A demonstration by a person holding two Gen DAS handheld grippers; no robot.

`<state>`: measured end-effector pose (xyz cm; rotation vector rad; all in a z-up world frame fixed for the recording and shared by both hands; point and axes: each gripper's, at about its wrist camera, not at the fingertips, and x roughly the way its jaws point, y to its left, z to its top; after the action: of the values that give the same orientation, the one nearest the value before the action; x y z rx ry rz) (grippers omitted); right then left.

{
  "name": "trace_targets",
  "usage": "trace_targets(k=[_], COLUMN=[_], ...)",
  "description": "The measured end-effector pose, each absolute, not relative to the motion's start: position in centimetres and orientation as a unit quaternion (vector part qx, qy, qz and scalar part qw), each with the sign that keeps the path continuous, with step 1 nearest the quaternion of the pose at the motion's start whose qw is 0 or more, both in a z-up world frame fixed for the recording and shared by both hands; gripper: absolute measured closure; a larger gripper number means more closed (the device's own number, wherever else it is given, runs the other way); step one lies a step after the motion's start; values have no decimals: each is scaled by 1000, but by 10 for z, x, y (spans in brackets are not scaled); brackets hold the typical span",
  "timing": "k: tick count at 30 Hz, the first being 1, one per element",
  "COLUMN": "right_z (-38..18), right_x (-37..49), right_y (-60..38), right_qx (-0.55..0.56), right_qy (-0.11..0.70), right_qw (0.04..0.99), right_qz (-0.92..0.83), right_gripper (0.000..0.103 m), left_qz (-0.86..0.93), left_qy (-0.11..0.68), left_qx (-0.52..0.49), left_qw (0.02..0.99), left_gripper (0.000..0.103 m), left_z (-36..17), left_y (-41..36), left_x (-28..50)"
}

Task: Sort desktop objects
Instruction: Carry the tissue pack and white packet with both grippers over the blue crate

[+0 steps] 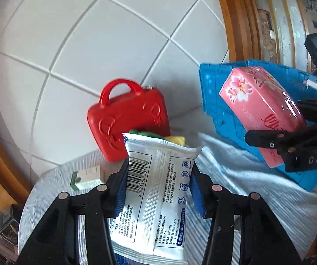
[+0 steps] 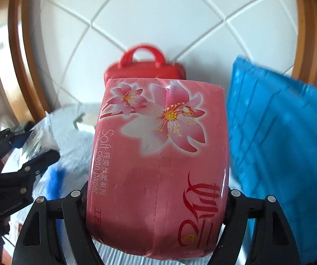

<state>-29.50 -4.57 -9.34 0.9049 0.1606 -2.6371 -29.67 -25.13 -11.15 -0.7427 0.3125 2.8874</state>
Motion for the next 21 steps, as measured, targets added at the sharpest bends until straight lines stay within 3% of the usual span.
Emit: trace_targets(k=[11,21], right_z=[-9,53], right_x=[-206,-143], right_y=[1,125], right_qx=[225,175], right_qy=[26,-6], right_qw=[78,-8], right_qz=[-971,-984], right_gripper=[23,23], left_qz=[968,958], left_qy=[129,147], left_qx=[-162,-139], left_qw=[140,203], left_gripper=[55,55], left_z=[-36,3], left_y=[-170,-57], left_x=[-278,-259])
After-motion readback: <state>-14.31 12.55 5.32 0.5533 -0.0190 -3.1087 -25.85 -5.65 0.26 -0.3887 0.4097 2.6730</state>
